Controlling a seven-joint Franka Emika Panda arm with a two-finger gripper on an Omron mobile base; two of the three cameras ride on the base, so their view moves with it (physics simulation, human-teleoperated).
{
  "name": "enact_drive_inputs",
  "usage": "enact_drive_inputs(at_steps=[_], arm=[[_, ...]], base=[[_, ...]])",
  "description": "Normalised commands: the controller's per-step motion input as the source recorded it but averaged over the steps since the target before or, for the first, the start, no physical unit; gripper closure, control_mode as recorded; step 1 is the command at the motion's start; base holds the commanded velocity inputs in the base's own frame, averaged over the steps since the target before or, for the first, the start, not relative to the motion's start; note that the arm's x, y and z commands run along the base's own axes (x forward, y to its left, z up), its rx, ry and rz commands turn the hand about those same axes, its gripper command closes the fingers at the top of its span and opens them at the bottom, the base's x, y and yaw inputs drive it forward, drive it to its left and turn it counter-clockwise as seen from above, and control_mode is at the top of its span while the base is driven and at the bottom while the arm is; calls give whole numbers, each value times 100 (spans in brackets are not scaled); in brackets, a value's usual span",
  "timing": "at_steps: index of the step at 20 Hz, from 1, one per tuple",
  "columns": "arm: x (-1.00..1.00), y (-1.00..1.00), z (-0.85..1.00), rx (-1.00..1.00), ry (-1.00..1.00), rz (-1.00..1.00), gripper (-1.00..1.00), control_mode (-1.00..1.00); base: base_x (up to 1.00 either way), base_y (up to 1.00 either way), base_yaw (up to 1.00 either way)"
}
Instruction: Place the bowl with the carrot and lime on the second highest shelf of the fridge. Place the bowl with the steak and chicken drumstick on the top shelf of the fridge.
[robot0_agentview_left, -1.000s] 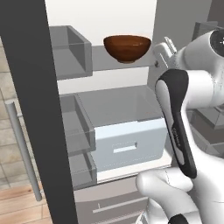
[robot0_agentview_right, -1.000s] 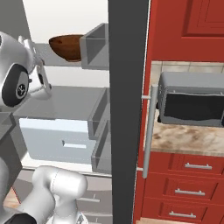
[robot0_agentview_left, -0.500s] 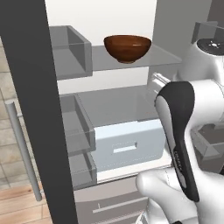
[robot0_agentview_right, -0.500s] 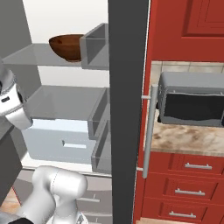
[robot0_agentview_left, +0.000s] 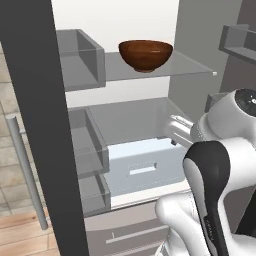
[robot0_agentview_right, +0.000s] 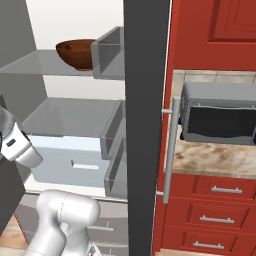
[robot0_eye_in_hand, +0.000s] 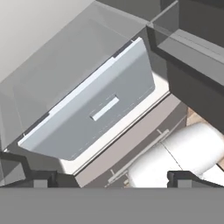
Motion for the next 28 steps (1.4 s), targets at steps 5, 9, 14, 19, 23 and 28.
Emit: enact_drive_inputs(at_steps=[5,9,14,19,23,28], arm=[[-31,2,0,0,0,0,-100,-100],[-12,0,0,0,0,0,-100,-100],[0,0,0,0,0,0,-100,100],[0,0,0,0,0,0,-100,100],[0,0,0,0,0,0,-100,100],[0,0,0,0,0,0,-100,100]], base=[[0,0,0],[0,0,0],[-4,0,0],[-55,1,0],[-66,8,-3],[-73,10,-24]])
